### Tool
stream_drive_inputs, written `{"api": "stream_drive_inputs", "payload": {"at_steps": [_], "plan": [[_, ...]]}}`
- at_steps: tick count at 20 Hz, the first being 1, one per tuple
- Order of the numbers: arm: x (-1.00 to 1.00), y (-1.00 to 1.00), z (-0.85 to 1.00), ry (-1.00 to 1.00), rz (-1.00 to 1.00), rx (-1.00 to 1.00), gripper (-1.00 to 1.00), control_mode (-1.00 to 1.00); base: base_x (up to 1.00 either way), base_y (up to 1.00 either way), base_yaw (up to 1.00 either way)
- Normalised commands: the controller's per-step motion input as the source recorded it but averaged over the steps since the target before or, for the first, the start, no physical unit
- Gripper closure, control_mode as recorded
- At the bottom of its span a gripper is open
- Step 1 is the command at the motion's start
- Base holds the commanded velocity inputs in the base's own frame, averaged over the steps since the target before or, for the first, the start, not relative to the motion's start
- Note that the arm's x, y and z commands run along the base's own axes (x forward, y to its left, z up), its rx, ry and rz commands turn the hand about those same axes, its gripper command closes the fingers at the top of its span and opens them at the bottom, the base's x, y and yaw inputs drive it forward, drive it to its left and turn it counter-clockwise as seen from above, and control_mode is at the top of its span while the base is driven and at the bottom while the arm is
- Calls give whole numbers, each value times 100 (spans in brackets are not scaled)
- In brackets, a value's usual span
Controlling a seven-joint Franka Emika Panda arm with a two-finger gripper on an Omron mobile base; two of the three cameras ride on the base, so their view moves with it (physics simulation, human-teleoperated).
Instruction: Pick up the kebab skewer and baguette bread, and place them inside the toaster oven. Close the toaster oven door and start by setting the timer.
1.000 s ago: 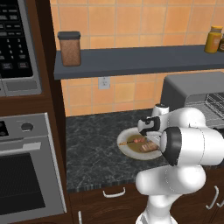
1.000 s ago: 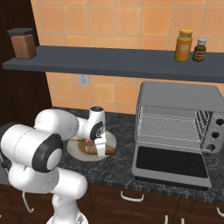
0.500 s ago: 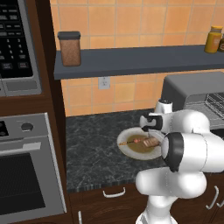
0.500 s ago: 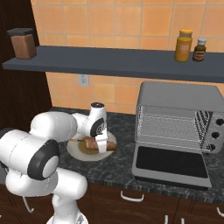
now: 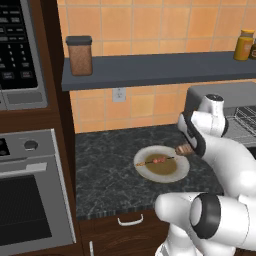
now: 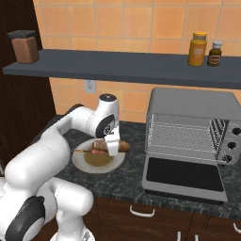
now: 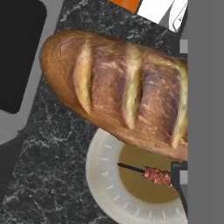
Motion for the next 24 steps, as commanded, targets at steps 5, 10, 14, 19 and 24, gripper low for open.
{"api": "stream_drive_inputs", "payload": {"at_steps": [5,10,14,19,24], "plan": [[-14,-49,83,-13,-3,0,100,-100,0,0,0],[-7,-71,50,-17,-3,2,100,-100,0,0,0],[-4,-73,17,-20,-4,4,100,-100,0,0,0],[10,-65,49,-13,-8,5,100,-100,0,0,0],[15,-84,10,-8,-3,3,100,-100,0,0,0]]}}
